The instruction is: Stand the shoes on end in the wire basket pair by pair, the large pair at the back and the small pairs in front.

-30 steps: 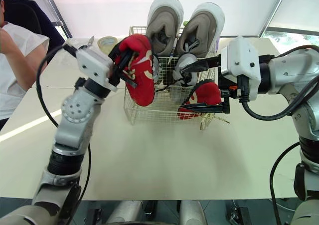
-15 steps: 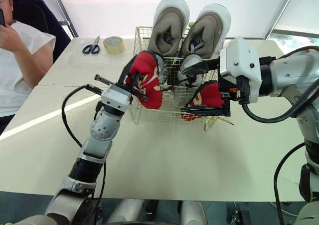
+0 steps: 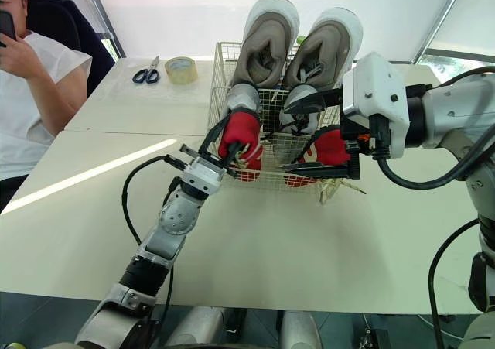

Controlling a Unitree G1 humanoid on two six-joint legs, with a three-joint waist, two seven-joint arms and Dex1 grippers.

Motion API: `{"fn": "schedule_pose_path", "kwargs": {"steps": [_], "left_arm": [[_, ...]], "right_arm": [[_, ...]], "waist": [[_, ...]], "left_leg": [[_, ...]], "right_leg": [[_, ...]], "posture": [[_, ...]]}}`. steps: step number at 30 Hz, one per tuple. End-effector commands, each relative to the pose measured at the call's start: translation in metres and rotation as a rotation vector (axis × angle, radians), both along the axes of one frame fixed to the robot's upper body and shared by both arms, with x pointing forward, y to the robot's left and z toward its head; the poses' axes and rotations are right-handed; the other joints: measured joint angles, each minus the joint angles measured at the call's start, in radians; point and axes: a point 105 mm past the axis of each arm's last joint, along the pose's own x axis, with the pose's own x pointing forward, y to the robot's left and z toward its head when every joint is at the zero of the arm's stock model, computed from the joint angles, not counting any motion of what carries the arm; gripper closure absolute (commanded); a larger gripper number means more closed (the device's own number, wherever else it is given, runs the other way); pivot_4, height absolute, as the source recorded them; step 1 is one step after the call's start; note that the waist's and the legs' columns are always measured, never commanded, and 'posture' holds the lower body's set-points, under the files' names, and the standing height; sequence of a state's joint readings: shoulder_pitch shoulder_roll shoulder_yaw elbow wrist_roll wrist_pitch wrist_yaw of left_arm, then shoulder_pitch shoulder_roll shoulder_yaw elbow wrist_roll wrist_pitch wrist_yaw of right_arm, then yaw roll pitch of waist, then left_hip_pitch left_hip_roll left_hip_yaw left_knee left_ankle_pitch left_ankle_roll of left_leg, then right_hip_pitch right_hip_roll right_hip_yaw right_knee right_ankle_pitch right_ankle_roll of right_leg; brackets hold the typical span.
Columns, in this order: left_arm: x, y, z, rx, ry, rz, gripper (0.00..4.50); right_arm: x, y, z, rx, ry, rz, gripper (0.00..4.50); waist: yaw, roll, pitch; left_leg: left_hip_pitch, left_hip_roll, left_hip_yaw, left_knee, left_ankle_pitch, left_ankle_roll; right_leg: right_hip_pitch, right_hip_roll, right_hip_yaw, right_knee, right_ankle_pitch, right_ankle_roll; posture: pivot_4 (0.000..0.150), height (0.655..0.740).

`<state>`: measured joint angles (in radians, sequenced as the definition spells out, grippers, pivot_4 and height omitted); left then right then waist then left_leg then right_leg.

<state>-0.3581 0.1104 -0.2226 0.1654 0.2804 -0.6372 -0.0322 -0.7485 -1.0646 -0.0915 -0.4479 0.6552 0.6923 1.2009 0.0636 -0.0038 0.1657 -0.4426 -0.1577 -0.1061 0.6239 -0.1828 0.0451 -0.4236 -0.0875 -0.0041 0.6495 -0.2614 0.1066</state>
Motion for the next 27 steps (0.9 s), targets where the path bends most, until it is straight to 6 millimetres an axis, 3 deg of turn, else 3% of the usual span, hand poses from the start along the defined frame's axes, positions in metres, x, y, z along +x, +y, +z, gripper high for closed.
{"fn": "schedule_pose_path", "kwargs": {"steps": [1,2,17,23,27], "left_arm": [[0.000,0.012,-0.007,0.010,0.047,0.010,0.87],[0.000,0.016,-0.008,0.013,0.051,0.017,0.44],[-0.002,0.059,-0.007,0.099,0.285,-0.105,0.44],[-0.008,0.073,-0.019,0.169,0.422,-0.160,0.44],[-0.014,0.086,-0.015,0.200,0.463,-0.181,0.44]], "right_arm": [[-0.003,0.000,0.012,0.004,-0.059,0.002,0.00],[-0.003,0.000,0.011,0.004,-0.059,0.002,0.00],[0.004,0.000,0.010,0.007,-0.085,0.012,0.00],[0.006,0.001,0.010,0.012,-0.096,0.021,0.00],[0.007,0.001,0.010,0.011,-0.101,0.021,0.00]], "waist": [[0.000,0.001,0.000],[0.000,0.001,0.000],[-0.007,0.002,-0.001],[-0.027,0.002,-0.001],[-0.026,0.003,-0.001]], "left_leg": [[0.000,0.000,0.000,0.000,0.000,0.000],[0.000,0.000,0.000,0.000,0.000,0.000],[0.000,0.000,0.000,-0.003,0.000,0.000],[0.000,0.000,0.000,-0.004,0.000,0.000],[0.001,0.000,0.000,-0.005,0.000,0.000]], "right_leg": [[0.000,0.000,0.000,0.000,0.000,0.000],[0.000,0.000,0.000,0.000,0.000,0.000],[-0.002,0.000,0.001,0.000,0.000,0.000],[-0.002,0.000,0.001,0.000,0.000,-0.001],[-0.003,0.000,0.001,0.000,-0.002,-0.004]], "posture": [[0.150,0.7400],[0.150,0.7400],[0.150,0.7400],[0.150,0.7400],[0.150,0.7400]]}}
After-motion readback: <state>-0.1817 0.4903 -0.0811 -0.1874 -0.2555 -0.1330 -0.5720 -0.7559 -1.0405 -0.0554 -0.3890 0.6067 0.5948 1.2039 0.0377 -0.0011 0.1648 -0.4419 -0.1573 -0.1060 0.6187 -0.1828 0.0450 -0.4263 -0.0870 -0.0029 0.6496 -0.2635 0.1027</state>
